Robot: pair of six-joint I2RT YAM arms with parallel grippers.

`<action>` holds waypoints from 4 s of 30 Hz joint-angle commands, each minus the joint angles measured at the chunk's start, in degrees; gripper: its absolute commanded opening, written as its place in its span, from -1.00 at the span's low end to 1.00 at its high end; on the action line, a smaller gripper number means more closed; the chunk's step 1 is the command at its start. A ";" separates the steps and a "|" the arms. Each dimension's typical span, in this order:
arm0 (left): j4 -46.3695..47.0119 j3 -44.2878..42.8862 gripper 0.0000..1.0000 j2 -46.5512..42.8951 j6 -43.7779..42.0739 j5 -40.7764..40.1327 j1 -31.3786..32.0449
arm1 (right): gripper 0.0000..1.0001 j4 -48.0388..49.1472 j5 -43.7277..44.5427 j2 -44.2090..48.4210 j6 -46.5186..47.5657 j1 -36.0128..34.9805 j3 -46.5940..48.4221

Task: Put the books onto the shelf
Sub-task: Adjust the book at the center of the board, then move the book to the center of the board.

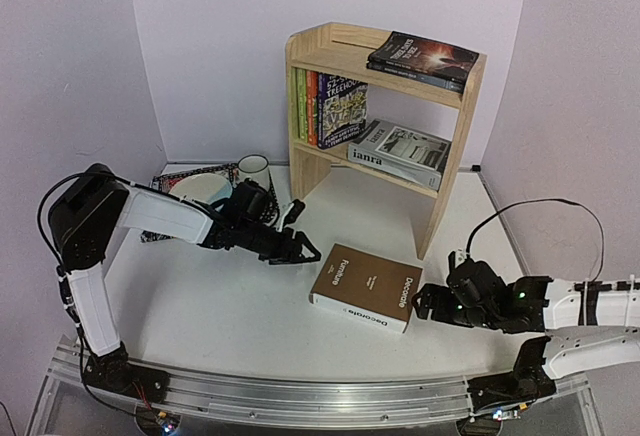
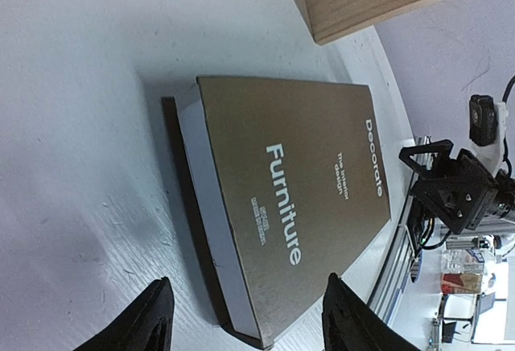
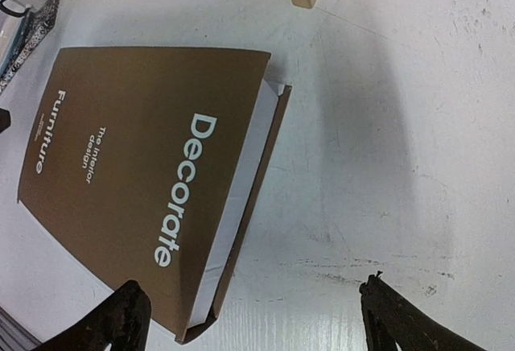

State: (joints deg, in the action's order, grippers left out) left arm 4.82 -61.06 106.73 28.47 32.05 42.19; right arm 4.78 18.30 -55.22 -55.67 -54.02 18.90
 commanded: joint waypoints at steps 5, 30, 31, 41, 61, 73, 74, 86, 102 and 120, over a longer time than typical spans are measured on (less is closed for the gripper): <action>0.29 -1.43 0.26 4.49 2.64 5.05 1.90 | 0.52 5.26 -4.39 -2.59 -2.02 0.14 0.22; 0.29 -5.25 -0.66 7.36 6.33 12.40 4.00 | -0.55 12.80 -8.94 -7.38 0.53 0.17 2.23; 0.29 -5.23 -0.74 7.06 6.40 12.42 3.97 | -0.55 12.80 -8.54 -6.28 0.72 0.20 2.14; 0.67 -5.79 -1.00 4.32 7.81 12.56 3.93 | -0.41 10.06 -5.35 1.01 3.22 0.17 1.79; 1.32 -7.21 -0.61 8.03 7.23 6.51 5.25 | -1.00 -4.76 -9.57 6.47 8.46 0.18 19.44; 2.43 -16.28 -0.60 14.71 8.94 6.66 9.39 | -0.65 -7.10 -20.22 -2.35 12.61 0.17 28.58; 2.45 -16.58 -0.60 15.08 9.05 6.69 9.51 | -0.62 -6.96 -20.19 -2.64 12.86 0.16 29.06; 2.39 -14.75 -0.60 12.54 8.11 5.55 9.66 | -0.44 -4.64 -20.78 -8.93 14.79 0.16 32.10; 2.41 -10.07 -0.60 7.67 7.64 0.72 9.58 | 0.10 -2.70 -22.54 -21.07 24.59 0.16 46.45; 2.31 -10.40 -0.62 8.23 8.19 0.15 9.58 | 0.65 -7.89 -13.96 -5.64 30.82 0.19 39.23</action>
State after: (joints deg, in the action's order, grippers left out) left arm 6.02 -71.42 117.67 37.26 32.32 51.70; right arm -1.19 0.44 -67.16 -26.82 -53.67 61.85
